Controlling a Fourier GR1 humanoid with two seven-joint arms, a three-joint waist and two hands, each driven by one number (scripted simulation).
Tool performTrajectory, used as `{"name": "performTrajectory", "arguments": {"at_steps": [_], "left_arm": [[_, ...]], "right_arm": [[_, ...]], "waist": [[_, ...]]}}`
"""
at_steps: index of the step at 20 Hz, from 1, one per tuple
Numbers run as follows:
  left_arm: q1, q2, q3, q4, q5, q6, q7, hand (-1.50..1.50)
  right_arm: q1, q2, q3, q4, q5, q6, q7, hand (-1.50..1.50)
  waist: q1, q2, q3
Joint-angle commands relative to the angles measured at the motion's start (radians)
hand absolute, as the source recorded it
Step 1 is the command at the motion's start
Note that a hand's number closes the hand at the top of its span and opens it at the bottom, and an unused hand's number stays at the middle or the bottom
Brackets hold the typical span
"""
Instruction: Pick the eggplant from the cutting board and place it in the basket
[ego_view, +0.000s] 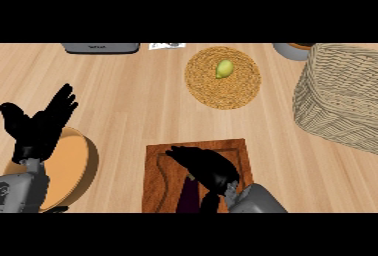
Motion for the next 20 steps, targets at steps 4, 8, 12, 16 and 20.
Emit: {"name": "performTrajectory", "arguments": {"at_steps": [4, 8, 12, 16, 20], "left_arm": [[0.018, 0.010, 0.035, 0.013, 0.000, -0.044, -0.024, 0.00], [0.010, -0.022, 0.008, -0.096, -0.019, 0.009, 0.080, 0.00], [-0.033, -0.003, 0.041, -0.036, -0.010, -0.021, 0.059, 0.00], [-0.063, -0.061, -0.010, 0.028, -0.086, 0.037, 0.013, 0.00], [0.028, -0.011, 0.042, -0.022, -0.016, -0.061, -0.013, 0.00]], "right_arm": [[0.094, 0.004, 0.042, -0.118, 0.058, 0.052, 0.035, -1.50], [0.064, 0.016, 0.037, 0.032, 0.143, -0.035, -0.050, -1.50], [0.047, 0.030, 0.091, 0.077, 0.141, -0.085, -0.002, -1.50], [0.073, -0.008, 0.117, 0.109, 0.194, -0.098, -0.097, 1.50], [0.040, 0.030, 0.176, 0.144, 0.247, -0.108, -0.049, 1.50]], "waist": [[-0.001, -0.001, 0.000], [0.003, 0.000, 0.000], [0.003, 0.000, 0.000], [-0.003, 0.001, 0.000], [0.004, 0.000, 0.000]]}}
